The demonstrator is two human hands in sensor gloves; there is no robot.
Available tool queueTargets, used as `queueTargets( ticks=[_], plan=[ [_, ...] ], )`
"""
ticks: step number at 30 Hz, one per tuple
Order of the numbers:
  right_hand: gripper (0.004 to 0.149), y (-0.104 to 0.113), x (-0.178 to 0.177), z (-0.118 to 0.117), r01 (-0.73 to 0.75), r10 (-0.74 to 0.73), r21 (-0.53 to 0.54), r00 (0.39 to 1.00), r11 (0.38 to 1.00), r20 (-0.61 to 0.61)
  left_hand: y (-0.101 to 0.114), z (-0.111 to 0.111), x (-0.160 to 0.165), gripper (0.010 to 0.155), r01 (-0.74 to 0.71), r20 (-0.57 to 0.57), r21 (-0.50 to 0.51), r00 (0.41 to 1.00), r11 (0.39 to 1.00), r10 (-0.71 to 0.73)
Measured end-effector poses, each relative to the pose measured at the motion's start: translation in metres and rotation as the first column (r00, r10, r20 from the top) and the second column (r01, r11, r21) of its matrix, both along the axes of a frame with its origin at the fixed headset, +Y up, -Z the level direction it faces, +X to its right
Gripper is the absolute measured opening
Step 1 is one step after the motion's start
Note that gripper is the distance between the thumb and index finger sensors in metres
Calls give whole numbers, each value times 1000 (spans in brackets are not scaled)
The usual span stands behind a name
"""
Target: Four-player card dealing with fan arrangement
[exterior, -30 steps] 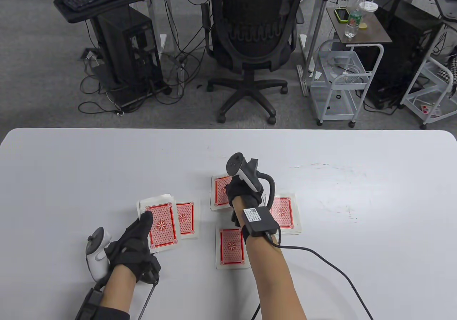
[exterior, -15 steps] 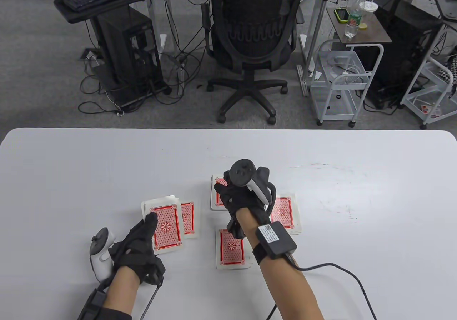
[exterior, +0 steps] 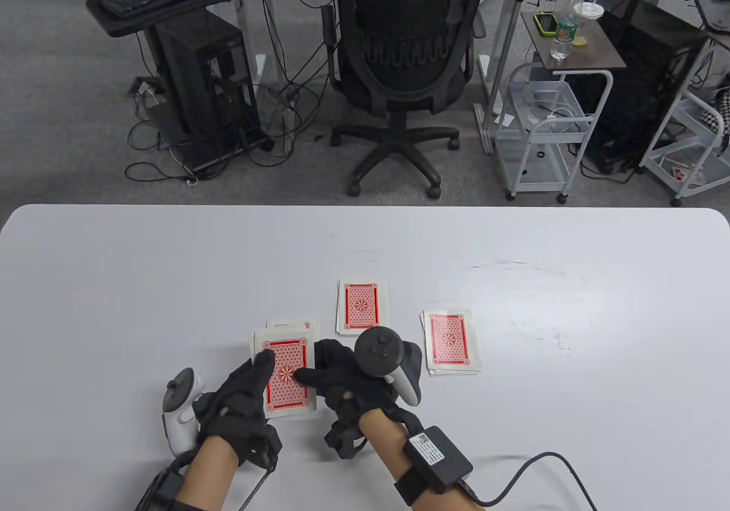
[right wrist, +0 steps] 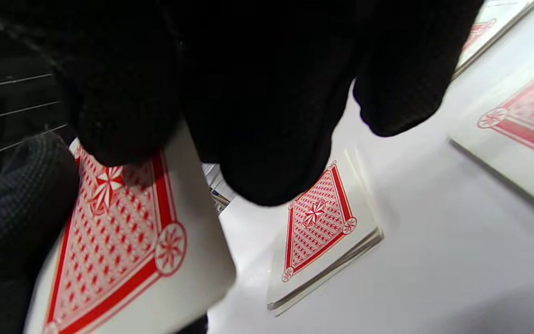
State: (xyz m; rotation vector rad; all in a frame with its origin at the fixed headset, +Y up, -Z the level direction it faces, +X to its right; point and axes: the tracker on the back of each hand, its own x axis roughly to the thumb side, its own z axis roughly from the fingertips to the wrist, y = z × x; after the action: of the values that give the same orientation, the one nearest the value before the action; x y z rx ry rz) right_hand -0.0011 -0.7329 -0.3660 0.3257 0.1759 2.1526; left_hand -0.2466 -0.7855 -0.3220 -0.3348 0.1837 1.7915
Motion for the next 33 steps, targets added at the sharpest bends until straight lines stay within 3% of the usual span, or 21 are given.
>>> queueTargets(
  ticks=[6,11,16,19,24,31,33],
  plan=[
    [55,2,11,-11,121,-125,-69,991,990,-53,1,-2,-2,48,-61,10,7,998,998,61],
    [60,16,49,-30,89,-94,-108,995,990,-44,0,-3,-9,48,-52,-14,-5,999,999,52],
    [64,27,115,-58,-122,130,-100,988,987,77,-2,-4,-12,47,-40,-17,-16,999,999,40],
    [64,27,153,-72,-234,260,-162,952,959,163,-2,-5,-12,47,-35,-12,-19,999,999,35],
    [67,10,193,-91,-385,461,-304,855,872,239,-2,-5,-14,48,-37,-20,-23,999,999,36],
    [69,-20,192,-100,-716,815,-391,529,579,237,-4,-6,-19,47,-31,-44,-27,999,999,30],
    [69,-23,189,-100,-751,844,-385,483,536,233,-4,-6,-19,47,-28,-44,-28,999,999,26]
  ],
)
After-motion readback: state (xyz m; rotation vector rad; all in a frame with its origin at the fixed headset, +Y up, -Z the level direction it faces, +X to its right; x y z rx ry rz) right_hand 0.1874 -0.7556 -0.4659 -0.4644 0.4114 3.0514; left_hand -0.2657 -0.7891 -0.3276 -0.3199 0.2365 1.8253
